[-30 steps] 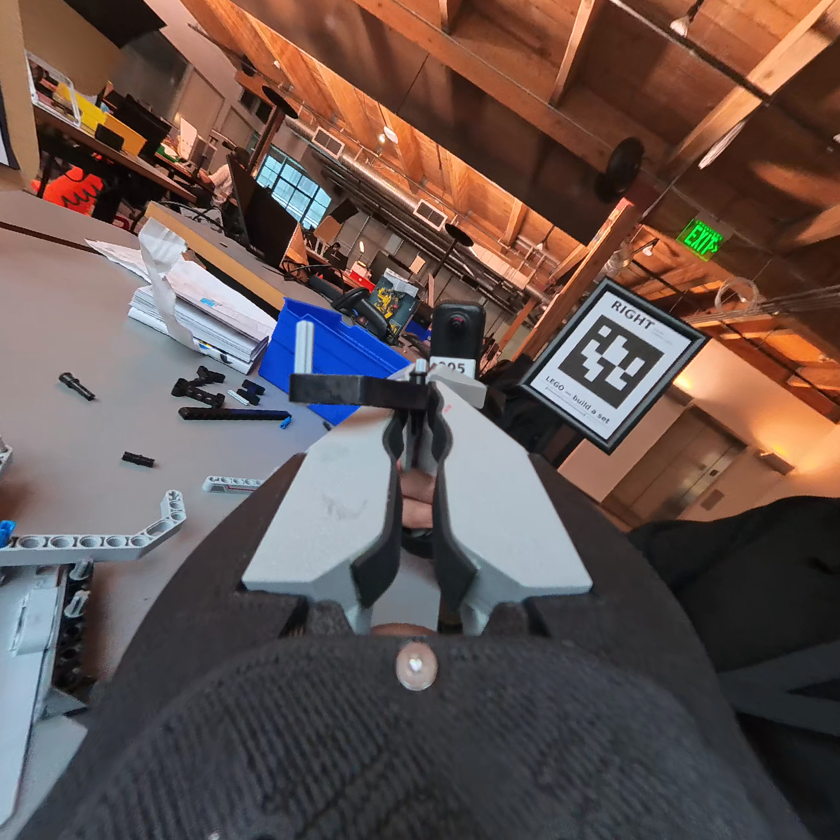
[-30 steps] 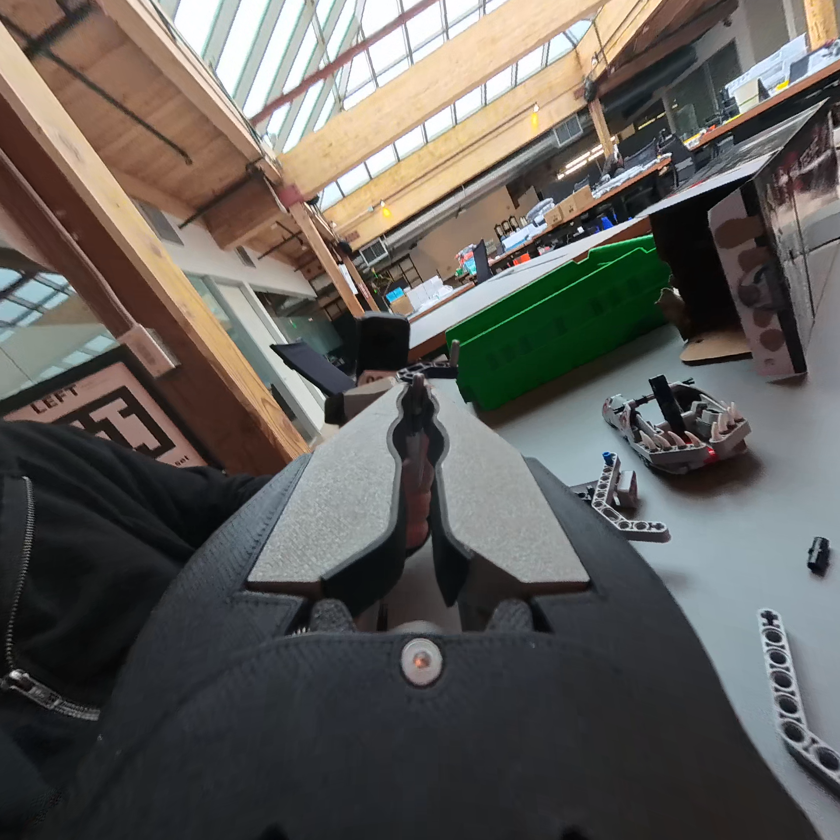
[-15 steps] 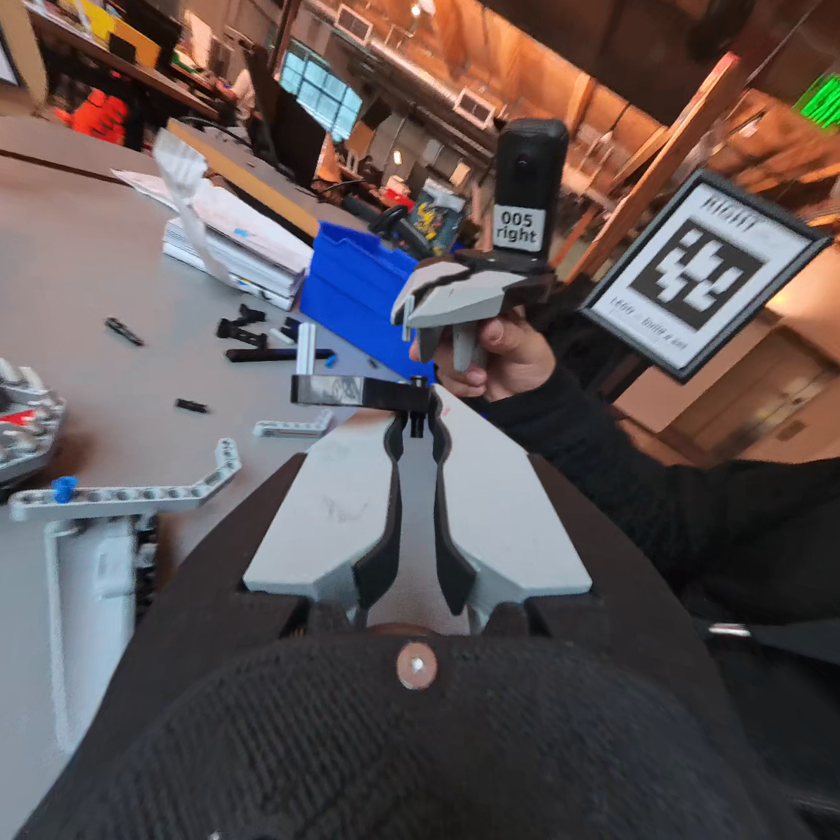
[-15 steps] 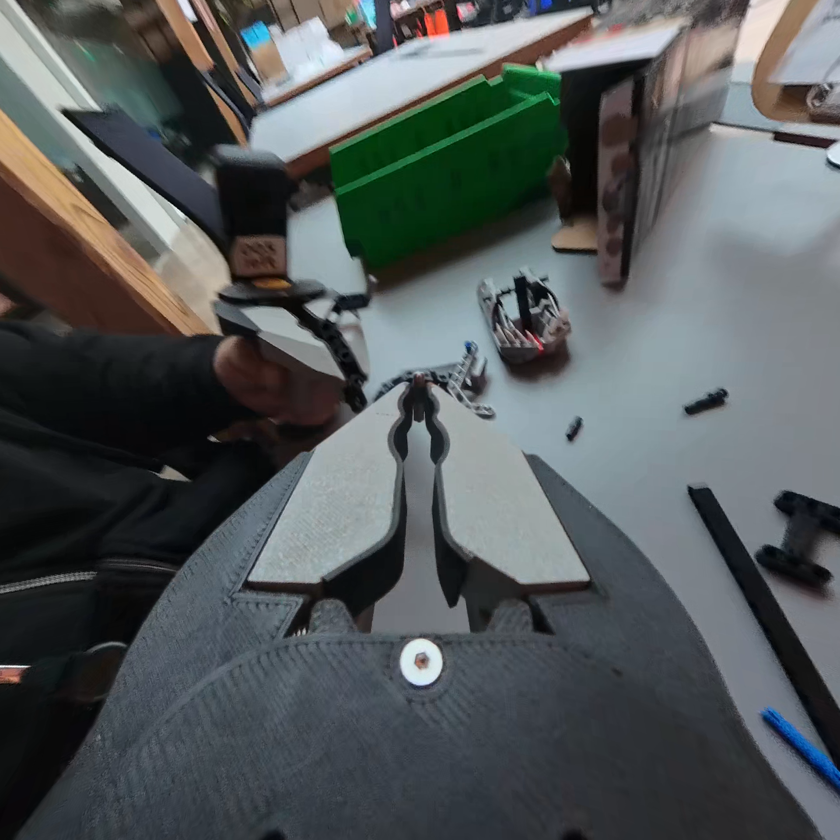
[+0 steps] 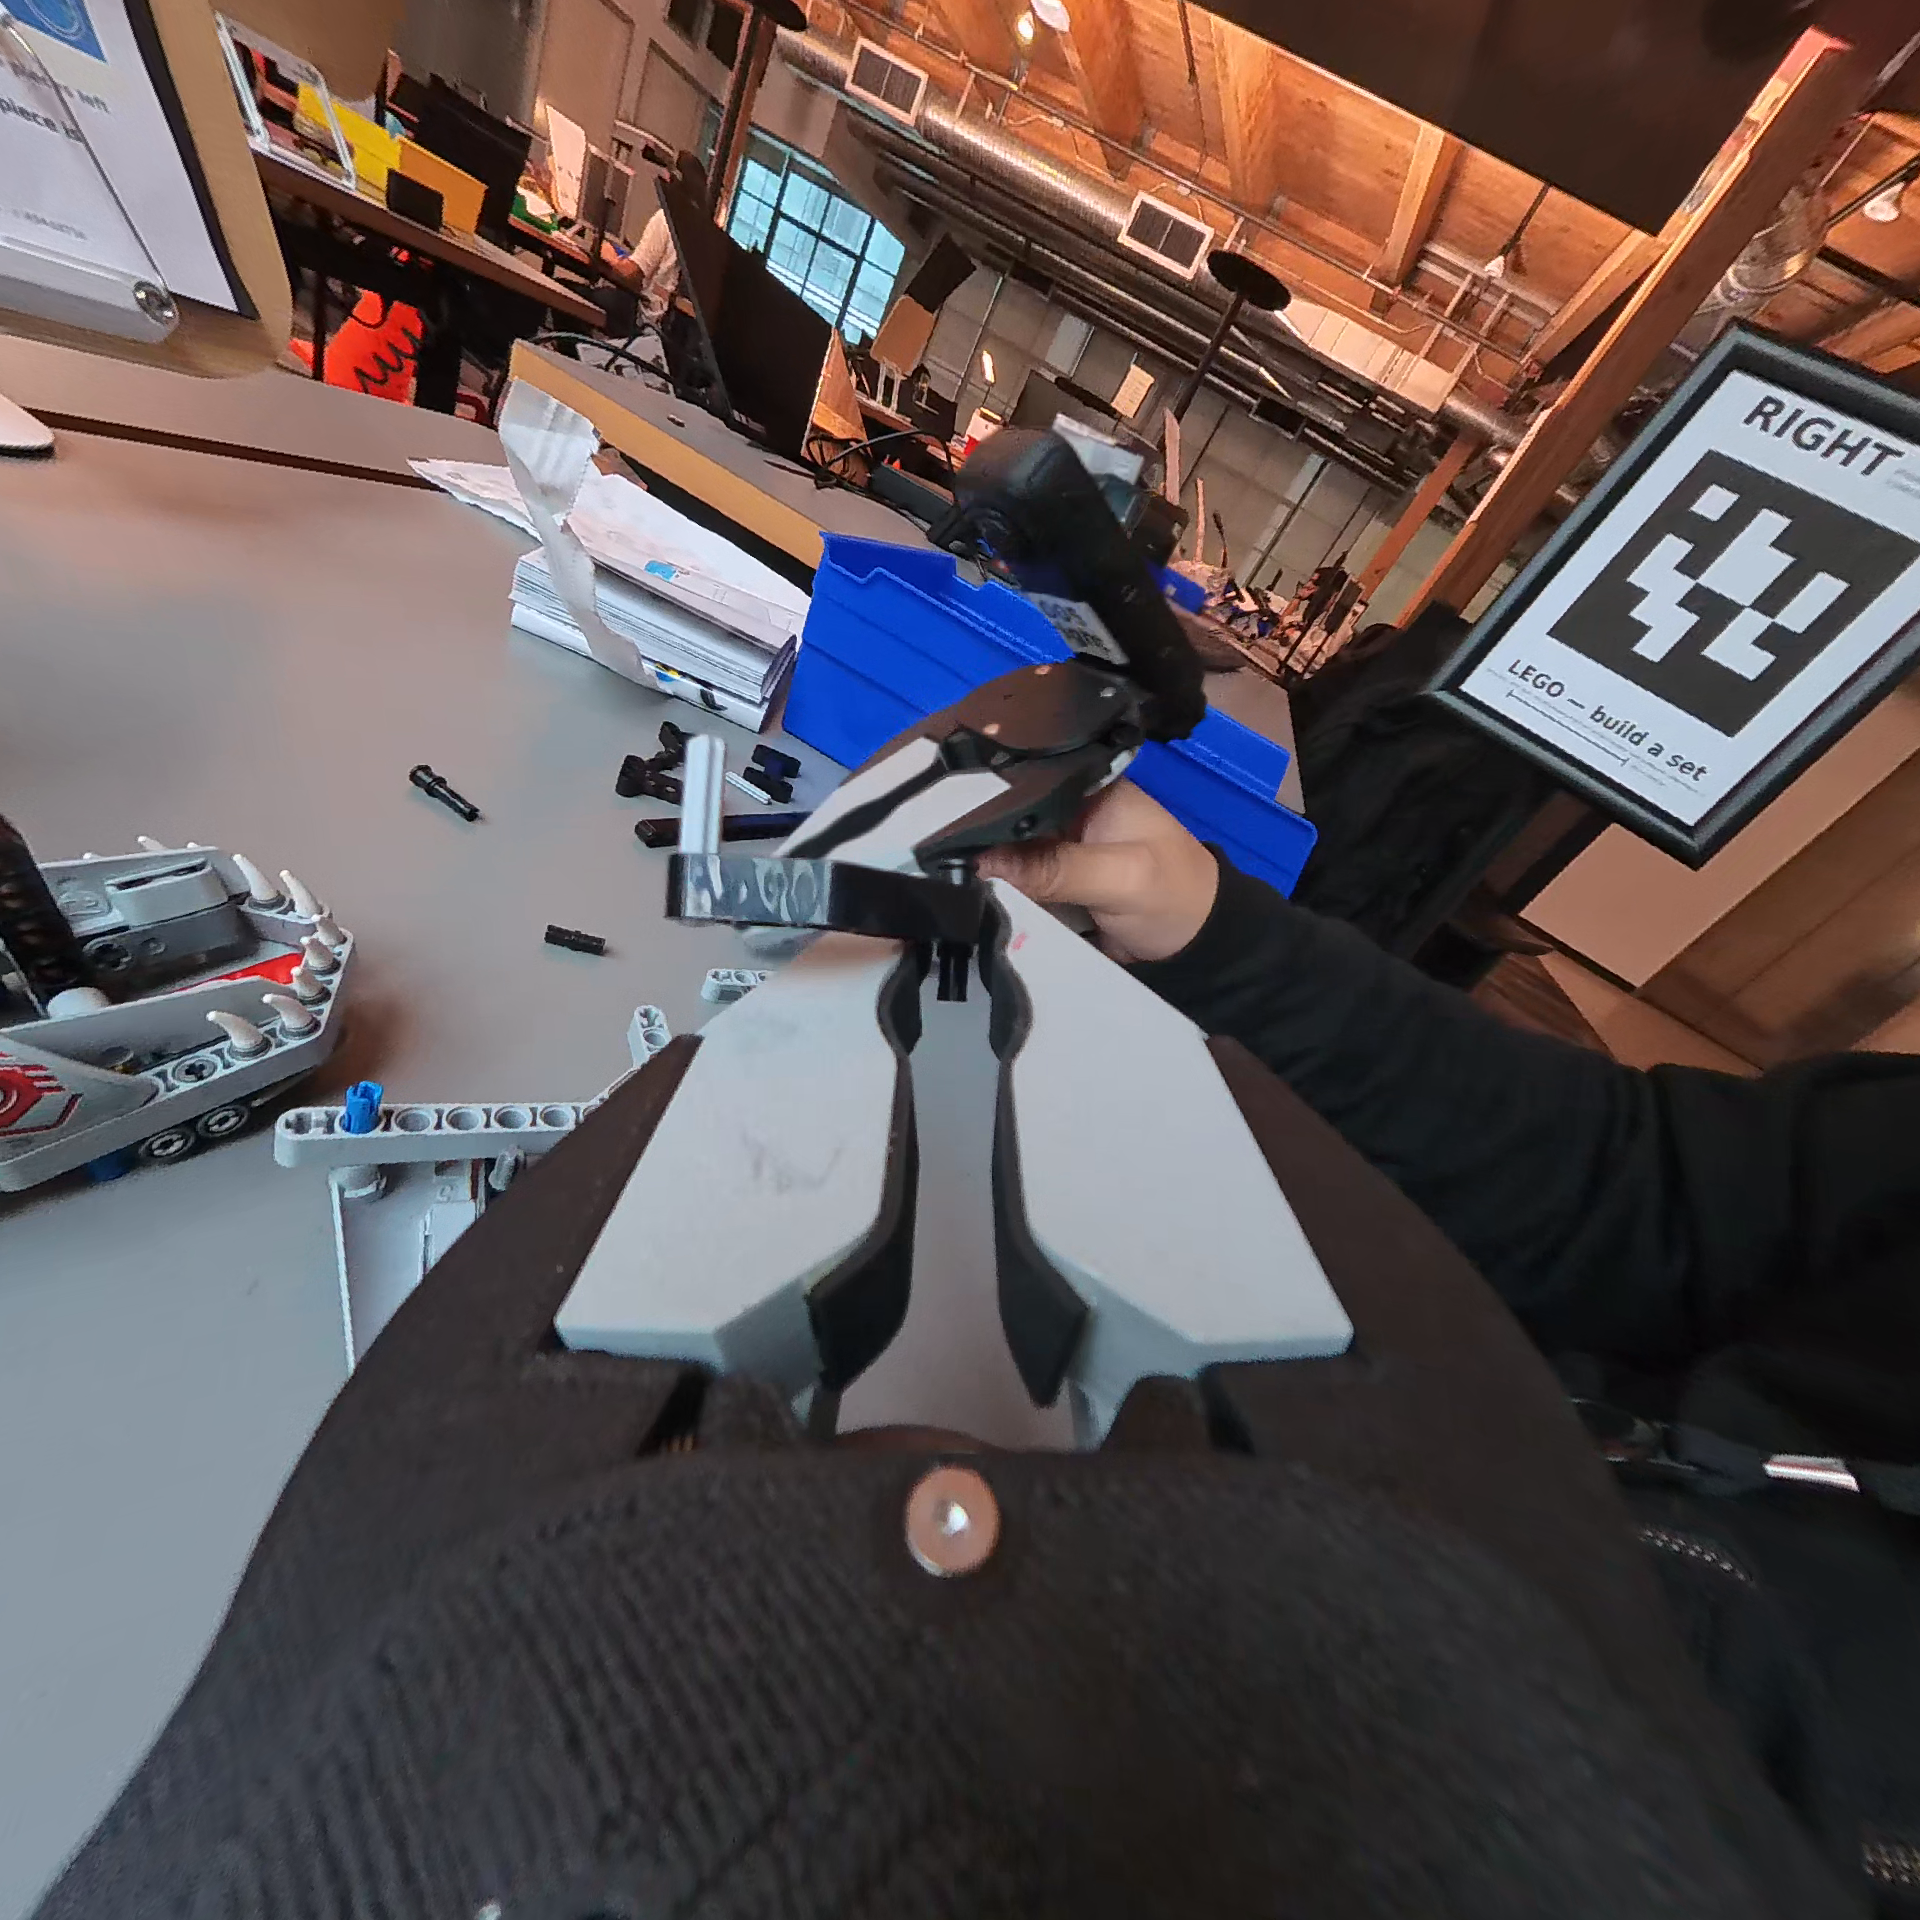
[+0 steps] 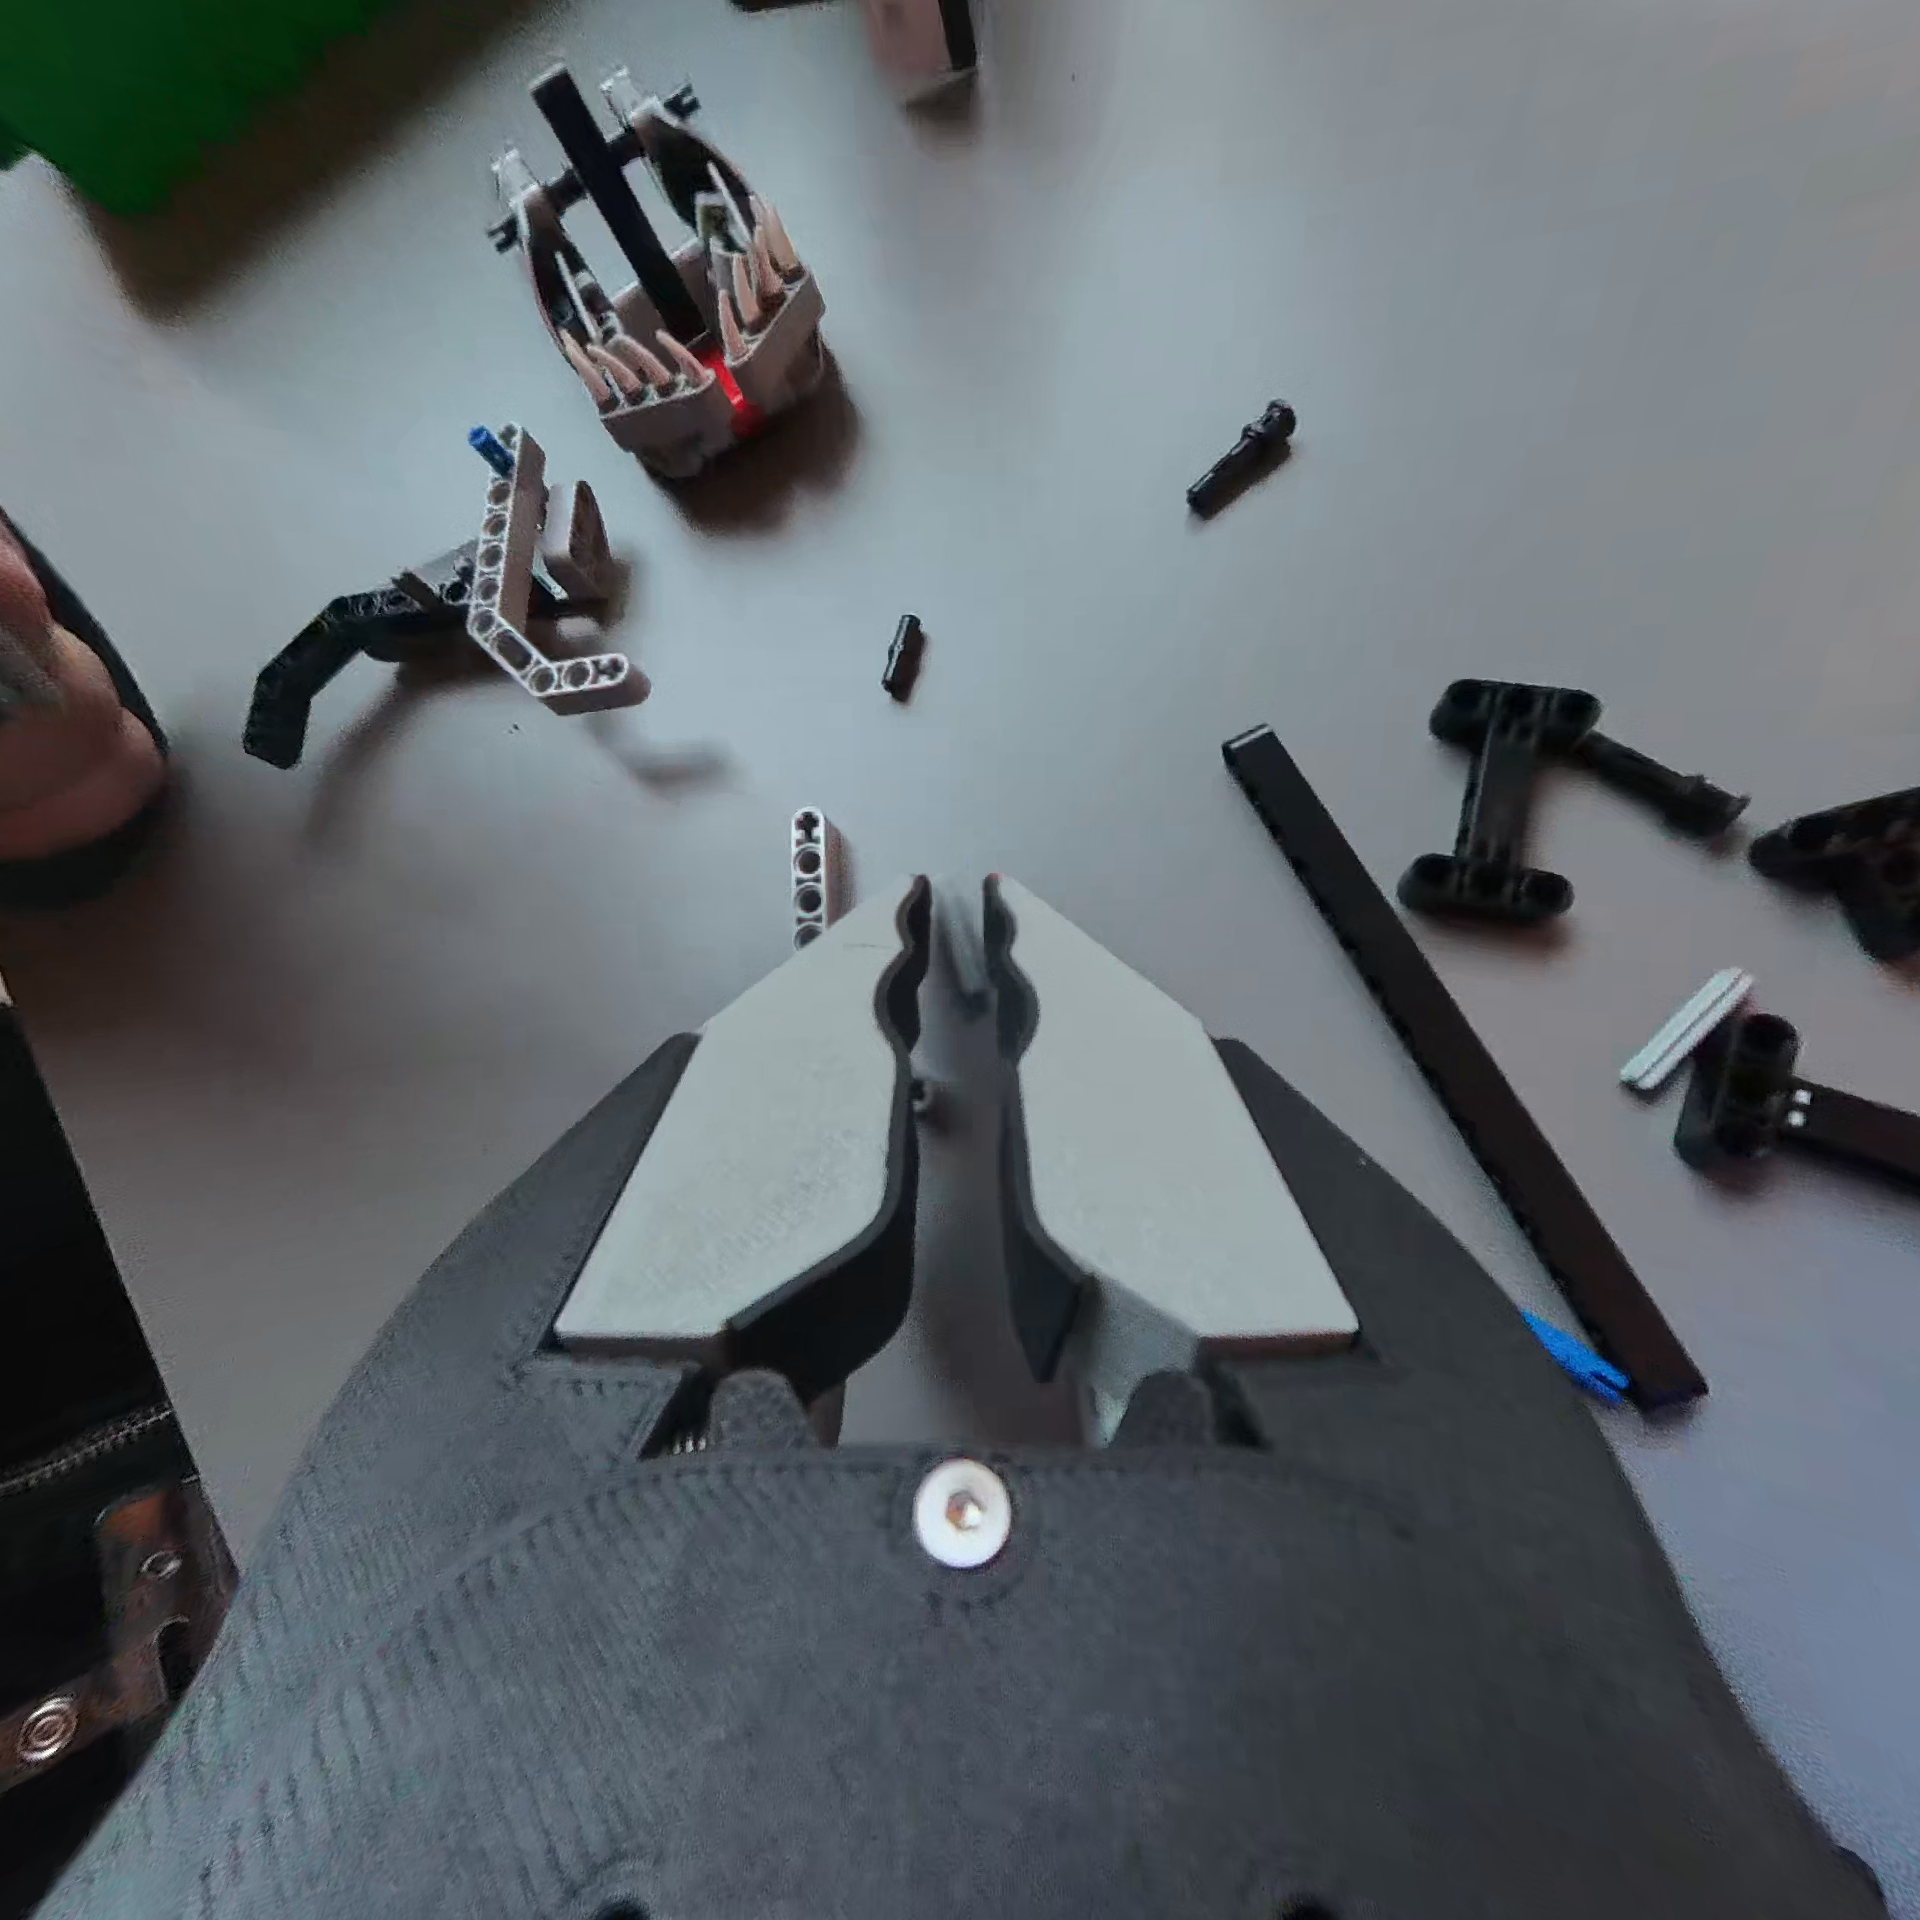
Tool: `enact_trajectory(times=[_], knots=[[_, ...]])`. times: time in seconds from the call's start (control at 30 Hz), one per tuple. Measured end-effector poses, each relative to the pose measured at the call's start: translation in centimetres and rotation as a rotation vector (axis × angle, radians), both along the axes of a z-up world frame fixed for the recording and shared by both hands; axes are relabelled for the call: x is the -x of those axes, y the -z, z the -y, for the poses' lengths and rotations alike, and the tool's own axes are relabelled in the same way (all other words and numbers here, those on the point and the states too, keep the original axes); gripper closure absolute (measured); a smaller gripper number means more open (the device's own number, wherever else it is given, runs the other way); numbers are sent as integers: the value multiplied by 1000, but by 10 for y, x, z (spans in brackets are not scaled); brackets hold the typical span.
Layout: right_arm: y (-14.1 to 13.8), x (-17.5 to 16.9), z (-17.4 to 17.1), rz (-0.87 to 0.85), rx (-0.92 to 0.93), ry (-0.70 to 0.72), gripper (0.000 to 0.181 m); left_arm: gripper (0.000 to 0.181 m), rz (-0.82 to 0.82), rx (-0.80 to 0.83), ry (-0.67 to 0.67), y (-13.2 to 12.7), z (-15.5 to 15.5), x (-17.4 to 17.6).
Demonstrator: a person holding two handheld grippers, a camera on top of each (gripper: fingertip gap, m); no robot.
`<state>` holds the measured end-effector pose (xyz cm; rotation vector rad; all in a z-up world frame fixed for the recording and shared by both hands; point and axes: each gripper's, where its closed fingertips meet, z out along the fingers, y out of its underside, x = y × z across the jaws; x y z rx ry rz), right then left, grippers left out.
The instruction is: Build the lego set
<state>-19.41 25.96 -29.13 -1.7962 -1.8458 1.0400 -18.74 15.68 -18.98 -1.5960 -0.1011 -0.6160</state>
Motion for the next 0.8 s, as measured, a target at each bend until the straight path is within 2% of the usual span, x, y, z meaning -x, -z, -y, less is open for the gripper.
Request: enact_trajectory(times=[0.1,0.23,0.33,0.37,0.43,0.53,0.63,0.8], knots=[[-21,5,-3,-120,22,19,176,176,2,1,2,0,0,0],[-4,1,-6,-17,60,28,168,176,15,5,6,1,0,1],[-43,5,1,-192,22,-4,165,176,10,-14,20,-2,1,-2],[-58,4,10,-258,9,-45,161,176,9,-16,22,-2,1,-2],[-85,-1,40,-358,45,-162,164,177,25,-41,46,-5,2,-5],[-114,-10,91,-454,213,-333,164,177,79,-98,78,-13,5,-9],[-125,-16,113,-476,313,-419,164,177,115,-136,82,-18,6,-10],[-124,-17,116,-478,393,-431,175,177,182,-220,107,-29,9,-15]])
